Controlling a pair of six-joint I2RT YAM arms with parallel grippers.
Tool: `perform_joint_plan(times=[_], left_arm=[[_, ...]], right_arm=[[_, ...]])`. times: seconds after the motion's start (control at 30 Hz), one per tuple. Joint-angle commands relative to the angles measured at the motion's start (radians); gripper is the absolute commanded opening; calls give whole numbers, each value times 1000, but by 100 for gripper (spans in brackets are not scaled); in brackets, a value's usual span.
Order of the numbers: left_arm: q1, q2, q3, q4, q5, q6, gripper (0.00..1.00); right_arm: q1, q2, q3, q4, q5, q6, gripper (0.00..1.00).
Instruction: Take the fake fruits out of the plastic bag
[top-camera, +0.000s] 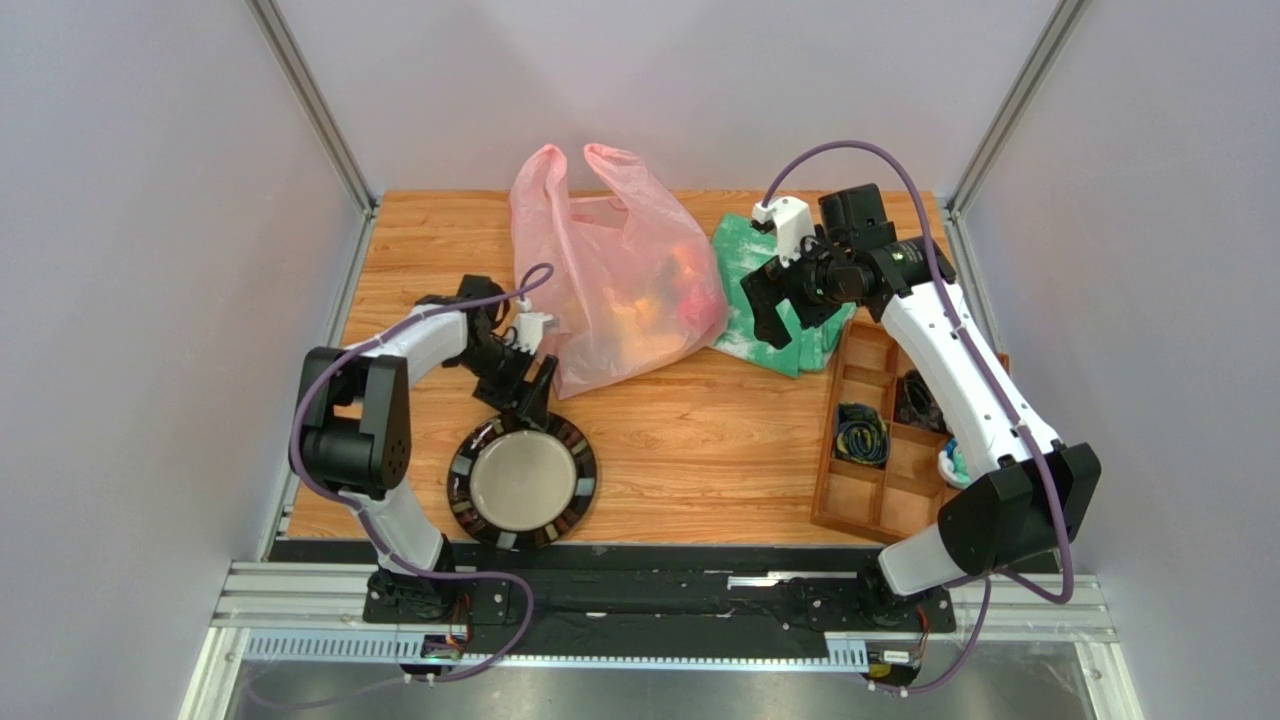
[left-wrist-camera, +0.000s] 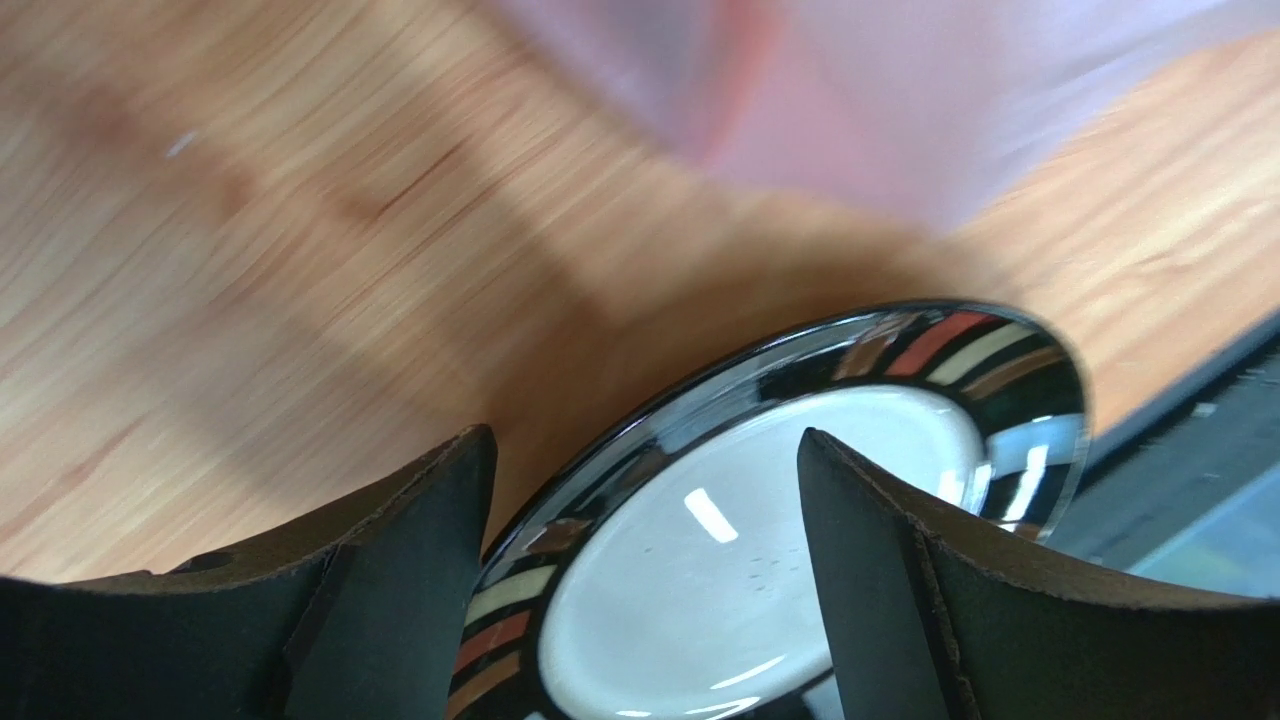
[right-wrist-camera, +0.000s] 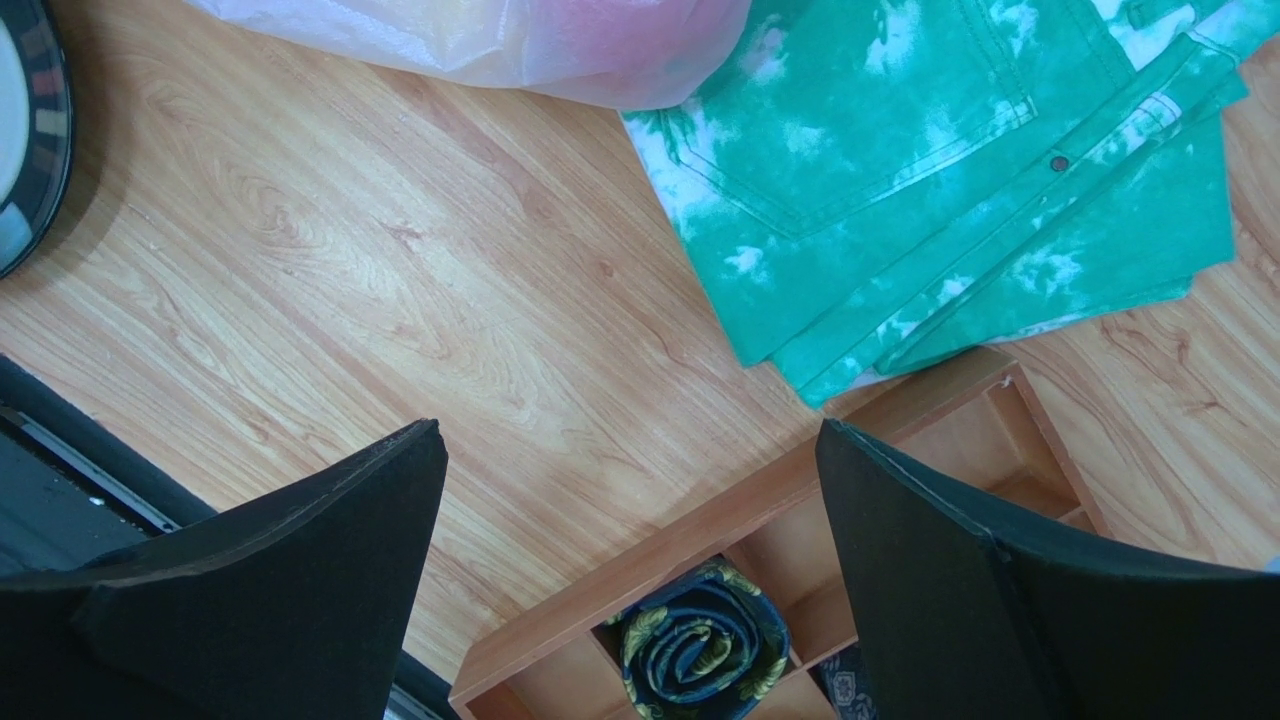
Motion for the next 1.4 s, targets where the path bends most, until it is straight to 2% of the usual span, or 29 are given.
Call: perform_joint_plan(times=[0.0,0.13,0.2,0.3,0.4,0.47,0.5,0.6,0.7,0.87,1.0,1.07,1.1,1.13,1.17,1.2,1.23,1.3,1.37], left_arm=[[-30,-31,112,-40,113,-68,82],[-25,-186,181,-128,121,7,84],[-19,-289,231,-147,129,26,89],[2,-383,299,-30,113,-66,97],[6,-389,371,128,40,-262,99],[6,-330,416,187,-2,-331,99],[6,-296,487,203,-34,-382,99],[6,-127,679,159,-65,-448,99],[6,35,833,143,-62,-492,99],[3,268,1006,184,-43,-548,97],[-14,339,1039,183,-75,-514,90],[-14,358,1046,183,-97,-511,79],[-13,362,1048,190,-126,-504,74],[-13,366,1051,192,-141,-497,63],[-13,370,1066,195,-149,-490,55],[-10,373,1078,195,-146,-473,47],[-8,373,1092,197,-141,-467,27],[1,376,1153,194,-141,-454,2],[19,366,1224,204,-152,-447,0]], right_arm=[[0,-2,12,47,36,-25,100],[2,46,93,59,43,-14,100],[2,90,188,79,43,-2,100],[8,210,366,97,31,35,99],[49,326,483,163,97,41,99],[103,414,581,204,158,38,99],[123,454,615,235,222,31,99],[174,586,753,287,299,20,99],[192,710,883,347,309,3,99],[204,793,844,536,272,-72,100],[217,860,866,620,309,-118,100],[217,885,865,658,316,-124,87],[217,891,867,668,318,-137,77],[217,902,867,679,321,-141,47],[217,907,874,700,324,-141,29],[217,911,880,714,347,-137,14],[218,914,896,731,359,-131,0],[218,913,909,795,384,-121,0],[217,911,954,879,398,-108,0]])
